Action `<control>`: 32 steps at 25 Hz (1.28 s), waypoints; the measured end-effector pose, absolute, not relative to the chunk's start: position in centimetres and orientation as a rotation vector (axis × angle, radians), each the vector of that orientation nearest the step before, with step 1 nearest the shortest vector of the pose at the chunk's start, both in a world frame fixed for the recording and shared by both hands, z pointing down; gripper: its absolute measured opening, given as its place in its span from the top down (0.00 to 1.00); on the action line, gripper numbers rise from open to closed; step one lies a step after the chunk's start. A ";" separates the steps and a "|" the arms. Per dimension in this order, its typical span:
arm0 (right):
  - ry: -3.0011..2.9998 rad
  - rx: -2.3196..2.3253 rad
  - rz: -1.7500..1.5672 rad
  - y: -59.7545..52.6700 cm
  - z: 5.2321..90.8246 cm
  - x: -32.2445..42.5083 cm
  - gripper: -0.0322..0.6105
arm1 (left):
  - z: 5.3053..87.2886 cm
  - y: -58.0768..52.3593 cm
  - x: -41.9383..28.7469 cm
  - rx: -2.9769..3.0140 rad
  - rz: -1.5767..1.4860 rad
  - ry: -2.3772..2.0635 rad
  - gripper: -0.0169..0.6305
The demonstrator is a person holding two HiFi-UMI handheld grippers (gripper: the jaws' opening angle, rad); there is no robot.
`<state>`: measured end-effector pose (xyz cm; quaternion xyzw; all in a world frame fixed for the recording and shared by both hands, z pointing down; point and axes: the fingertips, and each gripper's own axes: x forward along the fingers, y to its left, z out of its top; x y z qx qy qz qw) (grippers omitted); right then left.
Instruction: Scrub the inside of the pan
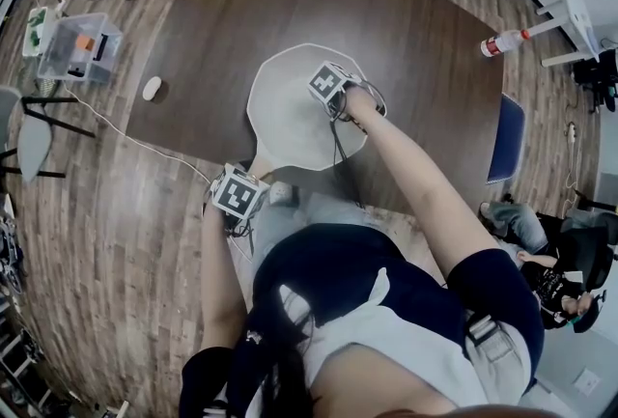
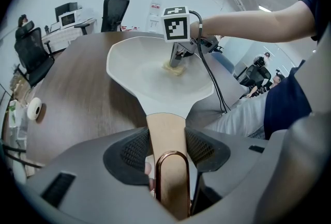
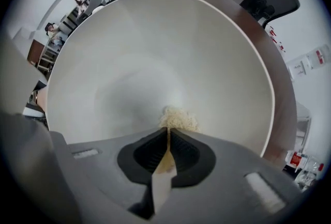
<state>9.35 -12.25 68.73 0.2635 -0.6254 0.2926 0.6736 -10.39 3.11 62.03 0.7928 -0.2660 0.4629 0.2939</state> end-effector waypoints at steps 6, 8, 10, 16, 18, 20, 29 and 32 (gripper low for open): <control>-1.336 0.479 0.680 -10.5 68.8 10.0 0.93 | 61.8 2.9 -9.9 2.098 1.210 -0.708 0.64; -1.310 0.441 0.696 -9.7 69.0 10.1 0.93 | 61.8 3.0 -9.5 2.101 1.190 -0.706 0.64; -1.286 0.408 0.718 -8.7 68.9 10.1 0.93 | 61.8 2.9 -9.9 2.099 1.227 -0.725 0.64; -1.264 0.294 0.737 -6.6 69.0 9.4 0.93 | 61.5 2.7 -10.2 2.090 1.272 -0.744 0.64; -1.262 0.258 0.748 -5.9 69.1 9.0 0.93 | 61.5 3.1 -9.7 2.089 1.249 -0.725 0.64; -1.266 0.228 0.766 -5.1 69.1 8.6 0.93 | 61.5 2.9 -10.0 2.089 1.267 -0.744 0.64; -1.370 0.138 0.817 -1.8 69.1 4.6 0.93 | 61.6 2.8 -10.5 2.086 1.303 -0.764 0.64; -1.417 0.140 0.828 -1.5 69.2 3.3 0.93 | 61.6 3.1 -10.0 2.088 1.283 -0.743 0.64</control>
